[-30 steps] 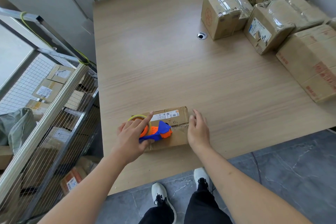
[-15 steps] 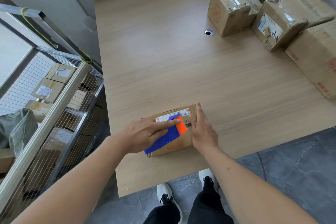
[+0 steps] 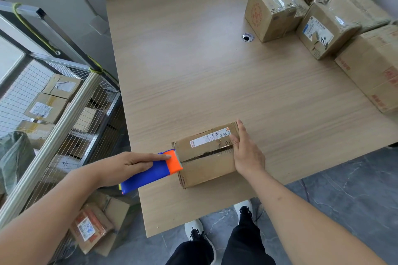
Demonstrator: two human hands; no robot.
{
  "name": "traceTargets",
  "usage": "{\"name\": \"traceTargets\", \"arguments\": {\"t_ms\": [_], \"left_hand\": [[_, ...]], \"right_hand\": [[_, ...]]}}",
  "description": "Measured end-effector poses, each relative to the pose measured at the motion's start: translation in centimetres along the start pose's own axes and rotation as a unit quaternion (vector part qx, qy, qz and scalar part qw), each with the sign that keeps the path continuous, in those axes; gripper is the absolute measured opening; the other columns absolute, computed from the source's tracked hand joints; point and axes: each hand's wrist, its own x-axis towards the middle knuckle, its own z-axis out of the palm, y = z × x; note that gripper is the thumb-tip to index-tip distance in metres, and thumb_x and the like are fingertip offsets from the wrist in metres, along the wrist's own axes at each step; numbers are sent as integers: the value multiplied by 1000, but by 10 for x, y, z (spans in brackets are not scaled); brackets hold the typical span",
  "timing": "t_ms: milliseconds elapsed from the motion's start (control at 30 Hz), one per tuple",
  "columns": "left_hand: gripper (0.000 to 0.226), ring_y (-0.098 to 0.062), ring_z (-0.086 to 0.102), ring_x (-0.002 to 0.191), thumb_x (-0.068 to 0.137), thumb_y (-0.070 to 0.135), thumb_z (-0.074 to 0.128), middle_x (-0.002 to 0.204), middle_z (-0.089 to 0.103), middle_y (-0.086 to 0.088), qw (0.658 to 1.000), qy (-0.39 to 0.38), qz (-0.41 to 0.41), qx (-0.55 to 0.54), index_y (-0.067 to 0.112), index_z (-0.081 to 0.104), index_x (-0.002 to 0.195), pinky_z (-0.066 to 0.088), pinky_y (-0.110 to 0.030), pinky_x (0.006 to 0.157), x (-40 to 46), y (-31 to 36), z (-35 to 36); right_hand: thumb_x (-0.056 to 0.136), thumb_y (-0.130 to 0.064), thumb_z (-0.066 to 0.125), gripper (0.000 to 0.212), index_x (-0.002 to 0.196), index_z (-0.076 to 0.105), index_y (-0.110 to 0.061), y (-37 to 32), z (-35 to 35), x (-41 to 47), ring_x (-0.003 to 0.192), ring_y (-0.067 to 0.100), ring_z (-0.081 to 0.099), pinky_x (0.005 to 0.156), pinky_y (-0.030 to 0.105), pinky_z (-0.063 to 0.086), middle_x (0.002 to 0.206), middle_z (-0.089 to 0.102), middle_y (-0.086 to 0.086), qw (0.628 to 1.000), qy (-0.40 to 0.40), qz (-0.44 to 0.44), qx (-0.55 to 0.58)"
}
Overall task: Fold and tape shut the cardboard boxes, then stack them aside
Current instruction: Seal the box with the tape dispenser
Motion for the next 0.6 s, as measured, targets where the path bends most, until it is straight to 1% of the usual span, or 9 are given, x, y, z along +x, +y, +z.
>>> {"name": "traceTargets", "arguments": {"t_ms": [167, 233, 300, 367, 400, 433, 467, 533, 600], "left_hand": [[43, 10, 44, 132, 110, 33, 41, 143, 46, 40, 999, 0, -10, -52, 68, 48, 134, 30, -35, 121, 7, -24, 15], [43, 10, 42, 135, 110, 33, 41, 144, 45, 40, 998, 7, -6, -65, 67, 48, 135, 29, -35, 122, 14, -28, 18], [43, 10, 41, 136, 110, 32, 42, 144, 45, 39, 997, 14, 3, -71, 67, 49, 135, 28, -35, 122, 18, -30, 20], [43, 8, 41, 135, 110, 33, 42, 145, 45, 38, 997, 24, 7, -73, 68, 48, 135, 29, -35, 122, 19, -32, 23], [43, 8, 42, 135, 111, 32, 41, 145, 45, 37, 997, 30, 11, -77, 68, 48, 135, 28, -35, 122, 20, -32, 25], [44, 9, 41, 135, 111, 32, 41, 145, 45, 38, 996, 34, 15, -82, 68, 48, 135, 28, -35, 122, 21, -32, 27], [44, 10, 41, 134, 111, 31, 41, 145, 45, 38, 995, 36, 20, -87, 67, 48, 135, 29, -34, 122, 22, -30, 29], [45, 12, 41, 133, 111, 29, 41, 144, 46, 38, 993, 38, 31, -104, 66, 50, 134, 29, -32, 122, 25, -25, 33], [45, 13, 42, 132, 111, 27, 42, 143, 47, 37, 991, 40, 38, -122, 65, 52, 134, 29, -30, 121, 27, -21, 37]], "right_hand": [[105, -58, 19, 59, 160, 7, -44, 0, 0, -1, 121, 29, 60, 81, 42, 48, 157, 41, -11, 1000, 10, 6, -14], [105, -57, 20, 59, 161, 11, -40, -2, 1, 1, 122, 27, 57, 83, 44, 50, 153, 43, -9, 999, 36, -9, -13], [106, -54, 28, 57, 160, 20, -36, -2, 2, 5, 118, 26, 56, 84, 45, 52, 146, 45, -3, 996, 80, -23, -26], [107, -42, 43, 49, 155, 37, -33, -3, 6, 9, 114, 31, 58, 88, 46, 49, 146, 48, 4, 980, 161, -67, -92], [106, -36, 49, 46, 151, 45, -31, -6, 9, 10, 115, 34, 59, 91, 47, 46, 148, 49, 8, 967, 194, -97, -130], [105, -33, 51, 42, 147, 51, -30, -13, 12, 9, 121, 36, 57, 96, 48, 44, 151, 48, 10, 958, 206, -127, -154], [106, -35, 50, 40, 145, 53, -31, -21, 18, 6, 132, 37, 51, 105, 51, 39, 156, 44, 9, 955, 189, -156, -165], [108, -45, 38, 43, 148, 50, -36, -33, 33, -5, 149, 32, 33, 120, 54, 22, 166, 32, 2, 953, 132, -208, -174], [108, -52, 30, 49, 153, 43, -38, -37, 46, -14, 155, 29, 23, 125, 53, 13, 168, 26, -3, 951, 93, -236, -179]]}}
